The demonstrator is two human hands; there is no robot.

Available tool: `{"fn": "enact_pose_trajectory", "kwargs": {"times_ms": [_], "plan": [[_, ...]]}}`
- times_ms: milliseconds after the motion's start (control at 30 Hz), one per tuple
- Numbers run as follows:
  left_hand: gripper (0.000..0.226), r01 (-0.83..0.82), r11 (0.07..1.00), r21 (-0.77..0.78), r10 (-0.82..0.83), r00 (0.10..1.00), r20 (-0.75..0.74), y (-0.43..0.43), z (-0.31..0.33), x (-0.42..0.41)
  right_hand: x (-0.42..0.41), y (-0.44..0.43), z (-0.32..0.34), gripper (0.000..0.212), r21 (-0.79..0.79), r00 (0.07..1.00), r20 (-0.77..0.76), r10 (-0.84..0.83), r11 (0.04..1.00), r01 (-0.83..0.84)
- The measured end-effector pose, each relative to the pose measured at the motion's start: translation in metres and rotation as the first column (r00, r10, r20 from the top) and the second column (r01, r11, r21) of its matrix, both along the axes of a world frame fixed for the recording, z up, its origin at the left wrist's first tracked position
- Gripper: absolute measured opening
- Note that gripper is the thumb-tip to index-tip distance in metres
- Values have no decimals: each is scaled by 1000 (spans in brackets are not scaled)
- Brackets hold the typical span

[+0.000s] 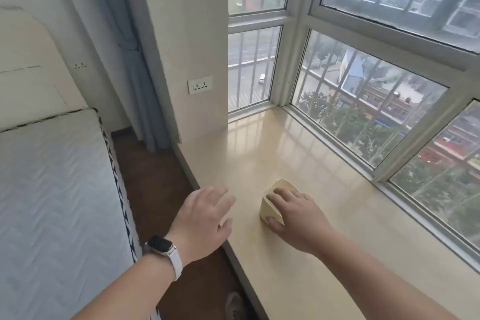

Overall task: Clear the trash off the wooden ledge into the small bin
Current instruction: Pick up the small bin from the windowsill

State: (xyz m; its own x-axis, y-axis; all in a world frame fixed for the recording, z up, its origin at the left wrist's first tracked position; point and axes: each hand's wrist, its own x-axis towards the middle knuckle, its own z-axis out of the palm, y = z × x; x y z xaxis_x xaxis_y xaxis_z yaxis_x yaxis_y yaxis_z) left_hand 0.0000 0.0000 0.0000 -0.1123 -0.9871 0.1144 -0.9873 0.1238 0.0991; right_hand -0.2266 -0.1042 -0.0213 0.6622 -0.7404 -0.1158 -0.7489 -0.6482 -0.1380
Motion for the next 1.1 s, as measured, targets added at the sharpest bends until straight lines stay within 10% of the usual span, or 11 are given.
{"fn": "enact_pose_trajectory", "kwargs": {"times_ms": [467,1100], "plan": [[47,148,951,270,-128,988,-92,-135,-97,-25,-64,-106,-115,51,328,936,11,-351,886,329],[70,78,446,891,593,720,-360,-200,-240,-63,-66,-157,-226,69,739,507,-39,-861,317,595]]}}
